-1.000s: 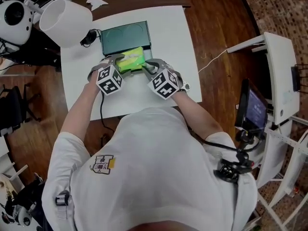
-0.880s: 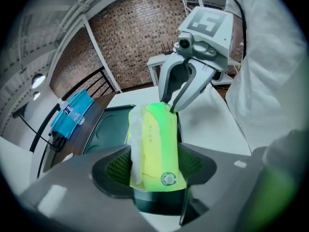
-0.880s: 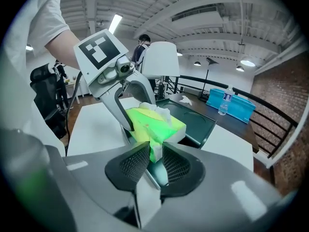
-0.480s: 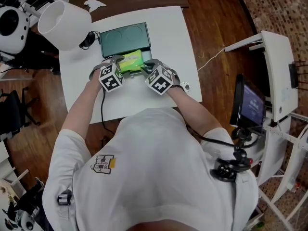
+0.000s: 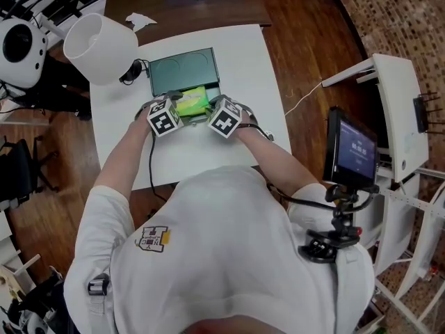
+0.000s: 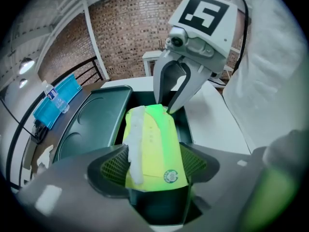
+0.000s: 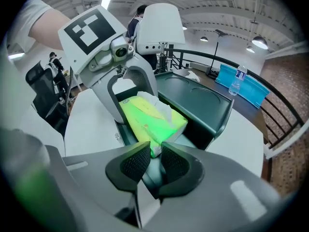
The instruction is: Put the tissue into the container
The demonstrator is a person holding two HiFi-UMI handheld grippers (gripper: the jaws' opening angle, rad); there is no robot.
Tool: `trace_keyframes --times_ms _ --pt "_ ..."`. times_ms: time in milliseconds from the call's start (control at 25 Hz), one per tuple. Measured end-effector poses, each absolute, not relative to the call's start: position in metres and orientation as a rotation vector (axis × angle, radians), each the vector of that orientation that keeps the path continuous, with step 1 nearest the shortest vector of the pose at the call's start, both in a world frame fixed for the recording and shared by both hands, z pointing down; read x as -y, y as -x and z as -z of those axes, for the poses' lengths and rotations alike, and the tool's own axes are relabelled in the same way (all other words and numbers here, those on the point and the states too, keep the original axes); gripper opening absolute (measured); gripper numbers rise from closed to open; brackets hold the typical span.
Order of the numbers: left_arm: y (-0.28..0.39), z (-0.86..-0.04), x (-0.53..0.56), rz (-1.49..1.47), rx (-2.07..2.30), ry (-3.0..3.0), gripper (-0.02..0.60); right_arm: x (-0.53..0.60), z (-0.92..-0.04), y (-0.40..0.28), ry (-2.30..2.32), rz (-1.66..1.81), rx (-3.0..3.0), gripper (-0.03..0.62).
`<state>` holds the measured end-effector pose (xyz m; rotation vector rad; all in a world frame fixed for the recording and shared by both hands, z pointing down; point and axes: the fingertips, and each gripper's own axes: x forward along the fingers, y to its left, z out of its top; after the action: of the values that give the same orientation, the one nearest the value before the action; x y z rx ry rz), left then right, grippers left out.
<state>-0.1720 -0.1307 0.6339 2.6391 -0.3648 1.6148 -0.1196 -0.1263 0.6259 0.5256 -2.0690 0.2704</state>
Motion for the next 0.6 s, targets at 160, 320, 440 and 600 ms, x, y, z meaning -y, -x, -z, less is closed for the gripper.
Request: trace_keyframes --times_ms 160,320,440,600 --pt "0.171 -0.629 0.128 -1.554 0.316 -2.623 0.328 0.127 -0.631 0.118 -0.531 -0.272 2.029 0.064" --pt "0.169 -0.617 0.127 -1.491 0.312 -2.639 0.351 0.127 -0.633 0.116 -0.531 -0.285 2.004 0.063" --pt "0.169 -0.607 0.132 -1.402 0.352 -2.654 0.351 0.128 -0.635 0.116 -0.527 -0.301 1.992 0.061" --pt "0.173 -0.593 0.141 -1.300 0.424 -2.665 0.351 0.129 -0.635 0.116 -0.523 -0.311 1.984 0.061"
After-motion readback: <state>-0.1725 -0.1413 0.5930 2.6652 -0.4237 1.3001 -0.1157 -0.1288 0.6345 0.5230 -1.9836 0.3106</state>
